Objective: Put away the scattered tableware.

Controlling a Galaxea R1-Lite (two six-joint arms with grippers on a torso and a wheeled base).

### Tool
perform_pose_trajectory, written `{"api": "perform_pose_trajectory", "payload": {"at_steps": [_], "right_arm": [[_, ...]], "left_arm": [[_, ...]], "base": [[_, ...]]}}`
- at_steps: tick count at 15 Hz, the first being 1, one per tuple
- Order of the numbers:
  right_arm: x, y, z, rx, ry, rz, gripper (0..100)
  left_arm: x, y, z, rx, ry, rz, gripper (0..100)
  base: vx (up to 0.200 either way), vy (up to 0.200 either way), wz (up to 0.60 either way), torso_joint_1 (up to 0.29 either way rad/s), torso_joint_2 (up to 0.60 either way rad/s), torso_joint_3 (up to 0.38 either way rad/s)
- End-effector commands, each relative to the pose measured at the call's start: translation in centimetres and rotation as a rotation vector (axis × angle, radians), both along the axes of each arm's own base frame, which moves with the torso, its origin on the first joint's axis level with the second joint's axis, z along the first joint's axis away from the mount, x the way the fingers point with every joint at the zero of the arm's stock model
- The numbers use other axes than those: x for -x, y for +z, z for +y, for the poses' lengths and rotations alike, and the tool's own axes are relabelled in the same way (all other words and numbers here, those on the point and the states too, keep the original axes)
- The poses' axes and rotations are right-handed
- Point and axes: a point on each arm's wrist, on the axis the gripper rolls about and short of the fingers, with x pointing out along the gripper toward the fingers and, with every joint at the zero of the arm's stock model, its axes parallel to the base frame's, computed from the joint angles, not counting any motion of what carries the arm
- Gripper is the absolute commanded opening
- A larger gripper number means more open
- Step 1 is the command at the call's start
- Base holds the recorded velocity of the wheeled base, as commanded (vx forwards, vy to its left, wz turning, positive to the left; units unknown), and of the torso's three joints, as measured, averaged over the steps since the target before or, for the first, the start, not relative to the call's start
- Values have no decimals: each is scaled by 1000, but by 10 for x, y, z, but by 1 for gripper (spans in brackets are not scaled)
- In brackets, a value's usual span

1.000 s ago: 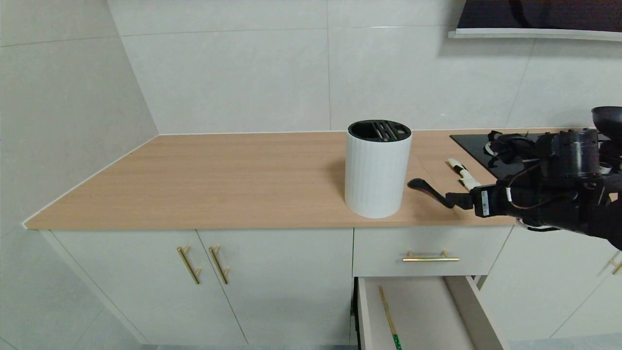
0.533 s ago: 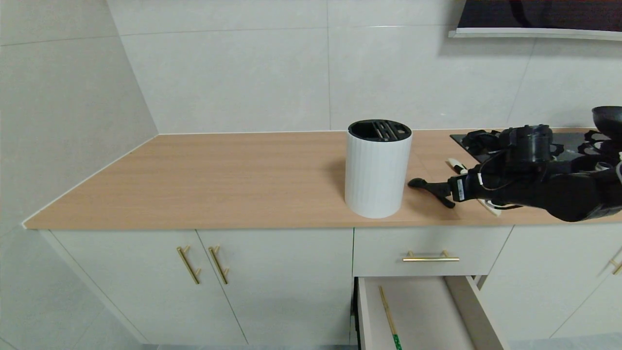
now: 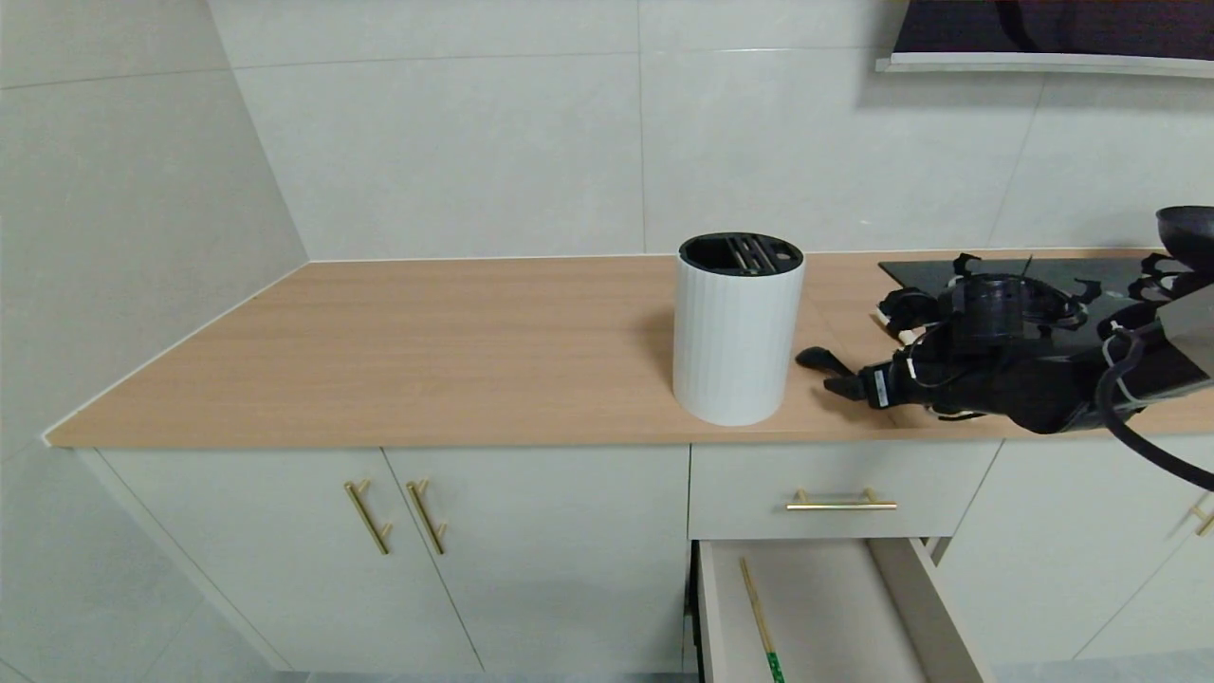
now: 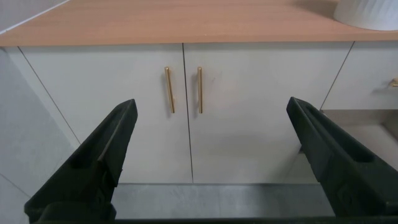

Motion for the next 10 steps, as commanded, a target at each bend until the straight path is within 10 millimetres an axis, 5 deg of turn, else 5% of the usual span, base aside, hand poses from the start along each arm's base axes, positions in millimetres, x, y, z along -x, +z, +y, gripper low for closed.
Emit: {"api": "perform_pose_trajectory", "payload": {"at_steps": [1, 7, 8, 10], "right_arm": [[-4, -11, 0, 2, -2, 22, 100], [-8, -15, 0, 3, -5, 26, 100], [-8, -14, 0, 3, -5, 24, 0], [-7, -11, 0, 0, -6, 17, 0]], "left_arm": [[0, 0, 0, 0, 0, 0, 100], [0, 0, 0, 0, 0, 0, 100], [0, 0, 0, 0, 0, 0, 100], [0, 0, 0, 0, 0, 0, 100]], "base": [[0, 0, 0, 0, 0, 0], [0, 0, 0, 0, 0, 0], [0, 0, 0, 0, 0, 0], [0, 0, 0, 0, 0, 0]]}}
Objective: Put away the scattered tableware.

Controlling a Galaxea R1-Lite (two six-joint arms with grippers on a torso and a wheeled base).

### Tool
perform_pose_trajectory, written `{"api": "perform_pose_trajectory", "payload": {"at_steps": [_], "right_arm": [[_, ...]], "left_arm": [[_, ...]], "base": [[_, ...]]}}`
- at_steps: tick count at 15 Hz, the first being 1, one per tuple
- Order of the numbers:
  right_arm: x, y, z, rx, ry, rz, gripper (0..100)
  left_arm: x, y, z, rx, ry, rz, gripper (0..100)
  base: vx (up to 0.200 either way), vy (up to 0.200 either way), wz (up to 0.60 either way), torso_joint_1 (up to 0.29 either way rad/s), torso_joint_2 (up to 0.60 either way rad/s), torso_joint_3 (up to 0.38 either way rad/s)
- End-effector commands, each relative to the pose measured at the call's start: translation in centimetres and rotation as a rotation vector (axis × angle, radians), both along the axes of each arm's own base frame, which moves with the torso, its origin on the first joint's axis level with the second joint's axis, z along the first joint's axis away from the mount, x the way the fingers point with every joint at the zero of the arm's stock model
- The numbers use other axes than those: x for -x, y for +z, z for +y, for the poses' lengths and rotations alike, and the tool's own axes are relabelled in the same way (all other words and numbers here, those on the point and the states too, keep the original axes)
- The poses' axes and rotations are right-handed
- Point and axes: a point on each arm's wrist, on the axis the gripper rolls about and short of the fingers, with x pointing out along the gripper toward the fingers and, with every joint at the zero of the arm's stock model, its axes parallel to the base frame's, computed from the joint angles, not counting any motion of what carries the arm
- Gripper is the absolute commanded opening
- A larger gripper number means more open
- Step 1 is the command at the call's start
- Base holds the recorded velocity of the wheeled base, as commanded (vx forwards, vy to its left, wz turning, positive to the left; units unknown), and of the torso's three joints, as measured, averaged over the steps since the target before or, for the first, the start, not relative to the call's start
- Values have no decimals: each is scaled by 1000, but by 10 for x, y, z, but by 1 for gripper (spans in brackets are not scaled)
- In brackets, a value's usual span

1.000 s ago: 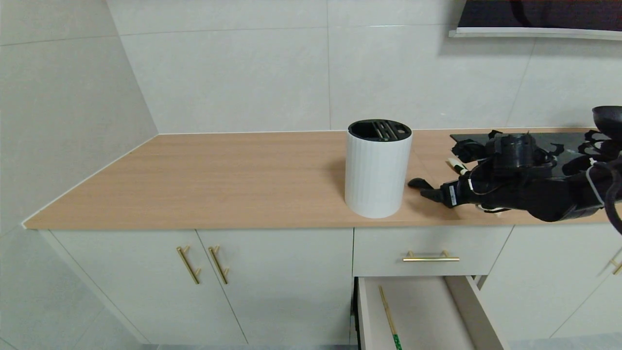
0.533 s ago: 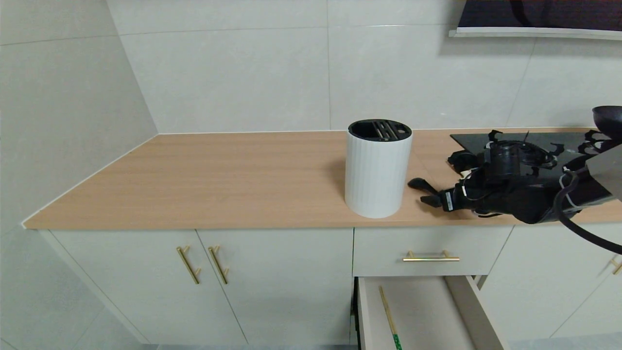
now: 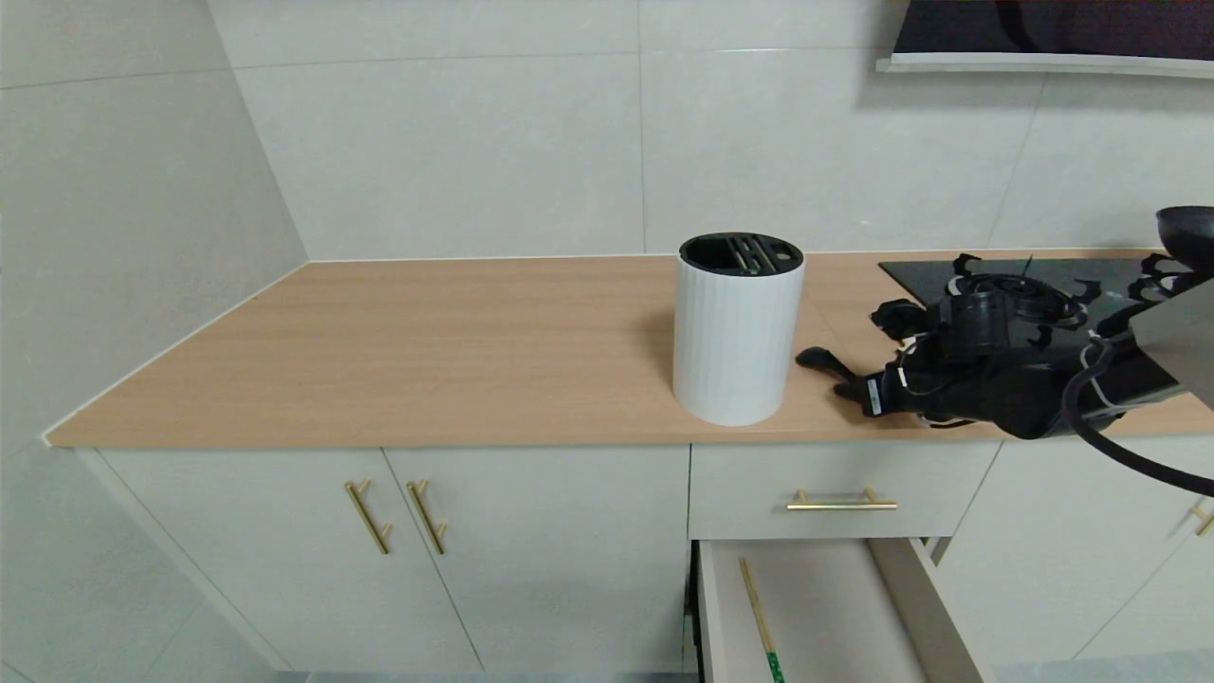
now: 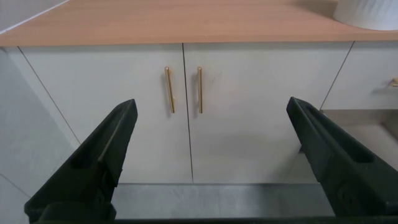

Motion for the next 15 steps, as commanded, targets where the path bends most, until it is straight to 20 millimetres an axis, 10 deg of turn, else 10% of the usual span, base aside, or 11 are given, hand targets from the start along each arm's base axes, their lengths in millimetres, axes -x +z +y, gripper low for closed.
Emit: {"api": "perform_pose_trajectory", "payload": {"at_steps": [1, 11, 15], "right_arm": [[0, 4, 0, -1, -1, -10, 0], [21, 38, 4, -43, -105, -42, 0], [90, 76, 9, -111, -236, 17, 0]], "left_arm": [[0, 0, 0, 0, 0, 0, 100], [0, 0, 0, 0, 0, 0, 100], [0, 0, 0, 0, 0, 0, 100]], "base": [[0, 0, 0, 0, 0, 0], [0, 0, 0, 0, 0, 0], [0, 0, 0, 0, 0, 0]]}}
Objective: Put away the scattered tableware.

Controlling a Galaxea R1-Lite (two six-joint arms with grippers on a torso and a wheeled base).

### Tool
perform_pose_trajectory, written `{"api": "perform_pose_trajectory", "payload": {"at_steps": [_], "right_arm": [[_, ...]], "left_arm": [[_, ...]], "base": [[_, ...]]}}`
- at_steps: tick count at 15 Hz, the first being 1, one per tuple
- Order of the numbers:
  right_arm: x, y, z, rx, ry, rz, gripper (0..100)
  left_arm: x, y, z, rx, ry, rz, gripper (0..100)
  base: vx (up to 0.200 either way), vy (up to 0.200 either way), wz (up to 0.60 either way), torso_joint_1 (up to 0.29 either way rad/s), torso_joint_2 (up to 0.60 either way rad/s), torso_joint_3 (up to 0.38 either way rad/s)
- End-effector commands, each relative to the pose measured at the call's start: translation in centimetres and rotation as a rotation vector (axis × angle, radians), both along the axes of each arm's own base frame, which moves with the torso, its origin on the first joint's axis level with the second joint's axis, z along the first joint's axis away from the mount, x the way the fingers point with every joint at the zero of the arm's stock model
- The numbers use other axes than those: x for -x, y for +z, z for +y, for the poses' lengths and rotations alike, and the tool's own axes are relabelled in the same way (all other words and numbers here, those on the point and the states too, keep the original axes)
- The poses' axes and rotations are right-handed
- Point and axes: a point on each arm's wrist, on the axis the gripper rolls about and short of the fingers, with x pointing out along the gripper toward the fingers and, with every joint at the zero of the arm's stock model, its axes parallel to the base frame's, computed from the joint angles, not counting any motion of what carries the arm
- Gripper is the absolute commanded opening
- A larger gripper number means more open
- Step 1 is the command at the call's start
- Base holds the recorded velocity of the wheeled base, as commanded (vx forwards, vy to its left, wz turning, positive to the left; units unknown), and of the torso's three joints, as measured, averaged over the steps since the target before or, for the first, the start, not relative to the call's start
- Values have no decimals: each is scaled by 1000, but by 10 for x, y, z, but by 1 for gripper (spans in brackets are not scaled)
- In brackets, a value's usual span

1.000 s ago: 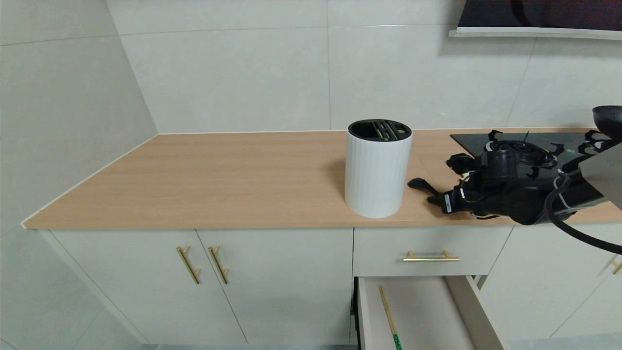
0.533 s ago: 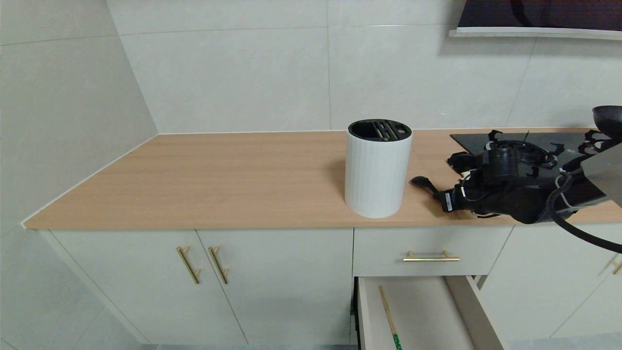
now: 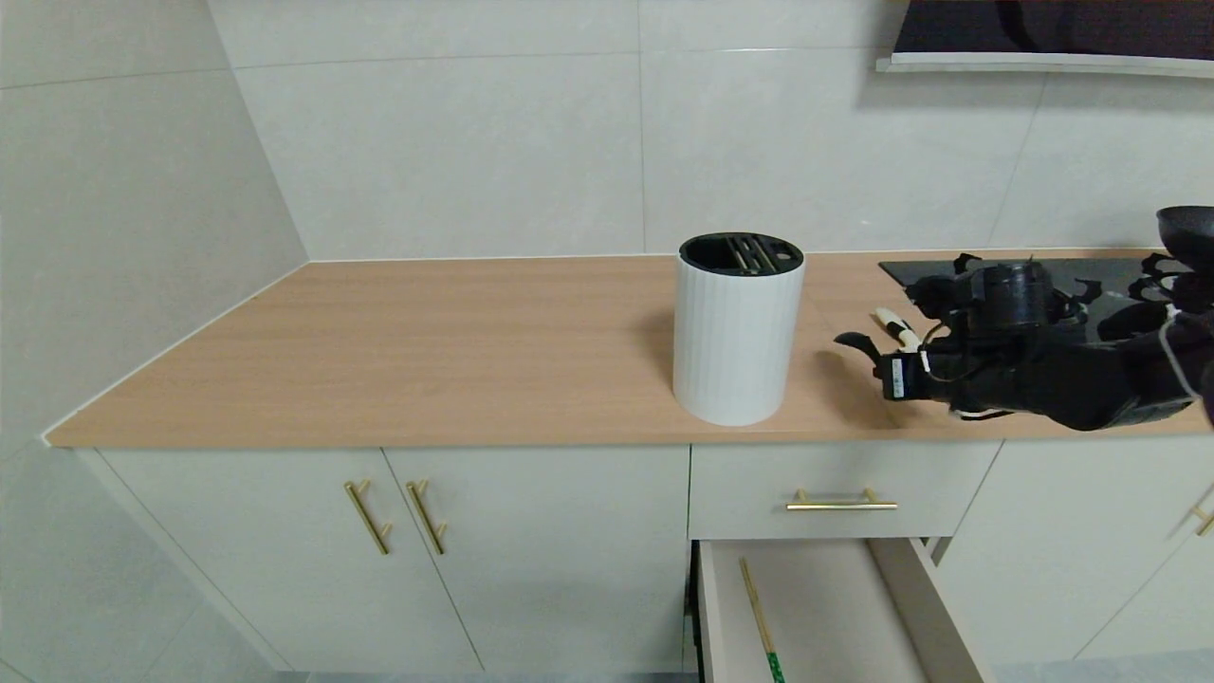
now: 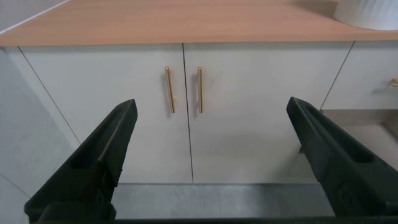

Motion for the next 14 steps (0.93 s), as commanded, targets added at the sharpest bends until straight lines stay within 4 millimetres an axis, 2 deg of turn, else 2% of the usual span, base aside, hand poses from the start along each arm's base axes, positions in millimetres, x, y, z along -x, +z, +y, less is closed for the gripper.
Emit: {"api": "perform_pose_trajectory", "payload": {"at_steps": [1, 2, 3, 5, 6, 7, 8, 14], "right_arm": [[66, 36, 5, -32, -42, 15, 0], [73, 36, 6, -26, -48, 25, 0], [107, 38, 9, 0, -59, 46, 0], [142, 33, 15, -5, -58, 63, 0], [154, 32, 15, -9, -51, 63, 0], [155, 31, 15, -9, -51, 63, 0], [173, 29, 10, -16, -45, 67, 0], [182, 15, 10, -4, -30, 118, 0]], "left_arm": [[0, 0, 0, 0, 0, 0, 100], [0, 0, 0, 0, 0, 0, 100], [0, 0, 0, 0, 0, 0, 100], [0, 0, 0, 0, 0, 0, 100], [0, 0, 0, 0, 0, 0, 100], [0, 0, 0, 0, 0, 0, 100], [0, 0, 0, 0, 0, 0, 100], [0, 0, 0, 0, 0, 0, 100]], "base": [[0, 0, 0, 0, 0, 0], [0, 0, 0, 0, 0, 0], [0, 0, 0, 0, 0, 0], [0, 0, 0, 0, 0, 0], [0, 0, 0, 0, 0, 0], [0, 0, 0, 0, 0, 0], [0, 0, 0, 0, 0, 0], [0, 0, 0, 0, 0, 0]]}}
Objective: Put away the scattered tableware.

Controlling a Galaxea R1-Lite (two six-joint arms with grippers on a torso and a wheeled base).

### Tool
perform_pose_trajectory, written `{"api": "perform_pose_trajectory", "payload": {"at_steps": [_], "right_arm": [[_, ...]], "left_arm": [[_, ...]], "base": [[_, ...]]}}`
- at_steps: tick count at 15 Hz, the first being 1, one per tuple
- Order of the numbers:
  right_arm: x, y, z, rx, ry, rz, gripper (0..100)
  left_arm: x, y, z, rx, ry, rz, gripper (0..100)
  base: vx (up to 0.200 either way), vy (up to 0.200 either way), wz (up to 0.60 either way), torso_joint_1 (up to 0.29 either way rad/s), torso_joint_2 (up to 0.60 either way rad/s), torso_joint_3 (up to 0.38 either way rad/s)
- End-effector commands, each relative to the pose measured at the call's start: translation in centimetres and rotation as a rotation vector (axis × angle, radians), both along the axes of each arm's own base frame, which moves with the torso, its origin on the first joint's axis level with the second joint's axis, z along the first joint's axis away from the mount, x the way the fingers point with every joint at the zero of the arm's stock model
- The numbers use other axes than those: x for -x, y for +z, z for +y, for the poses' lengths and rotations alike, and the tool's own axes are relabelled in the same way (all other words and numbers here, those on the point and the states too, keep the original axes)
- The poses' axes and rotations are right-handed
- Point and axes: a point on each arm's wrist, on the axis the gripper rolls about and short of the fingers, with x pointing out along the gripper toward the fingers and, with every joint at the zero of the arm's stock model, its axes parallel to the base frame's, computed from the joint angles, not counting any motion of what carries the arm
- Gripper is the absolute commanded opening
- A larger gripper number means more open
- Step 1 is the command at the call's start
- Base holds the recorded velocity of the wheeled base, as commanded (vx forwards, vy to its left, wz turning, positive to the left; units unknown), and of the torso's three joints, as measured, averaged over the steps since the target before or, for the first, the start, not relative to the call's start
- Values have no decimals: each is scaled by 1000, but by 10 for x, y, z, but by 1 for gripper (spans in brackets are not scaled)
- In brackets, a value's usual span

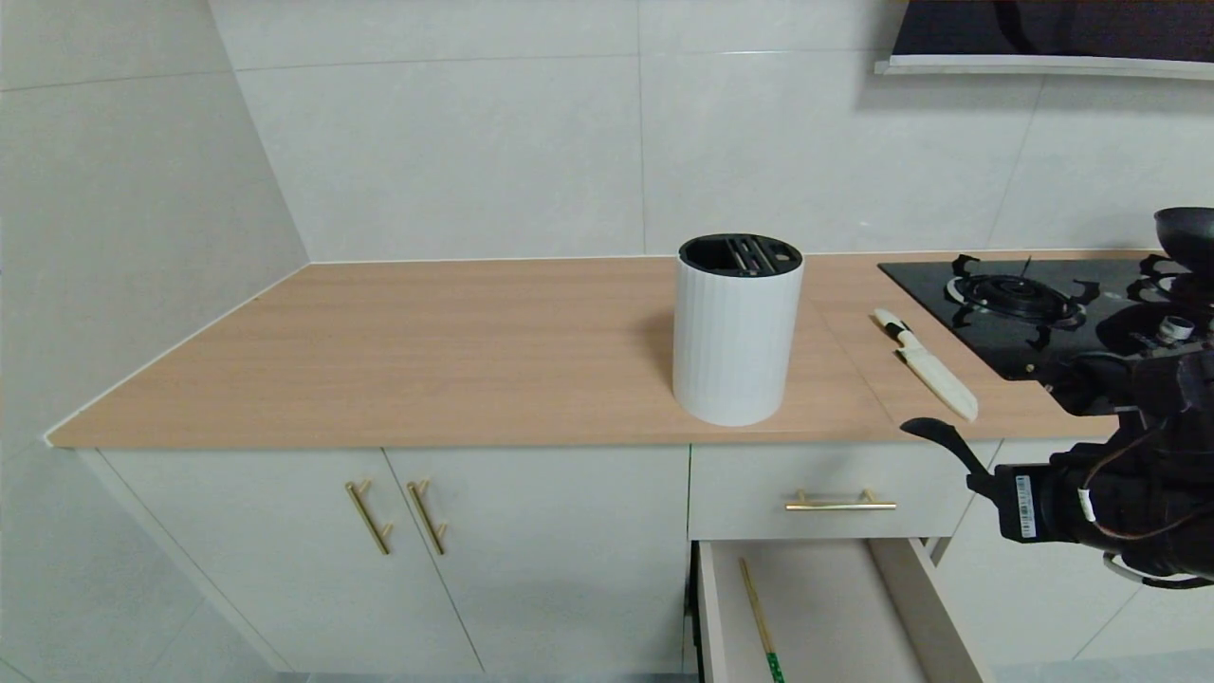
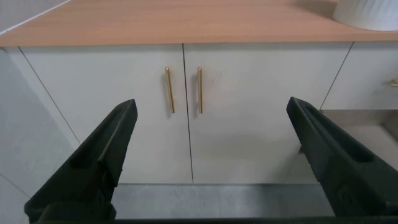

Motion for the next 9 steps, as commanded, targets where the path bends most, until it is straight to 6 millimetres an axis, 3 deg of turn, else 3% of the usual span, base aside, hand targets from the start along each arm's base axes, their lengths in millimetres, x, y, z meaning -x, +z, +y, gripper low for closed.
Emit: {"api": "perform_pose_trajectory", "payload": {"at_steps": [1, 9], "right_arm": [[2, -4, 4, 7, 20, 15, 0], [-7, -27, 10, 36, 29, 99, 0]], "left_arm": [[0, 0, 0, -2, 1, 0, 100], [0, 0, 0, 0, 1, 0, 100]], "base": [[0, 0, 0, 0, 0, 0], [0, 0, 0, 0, 0, 0]]}}
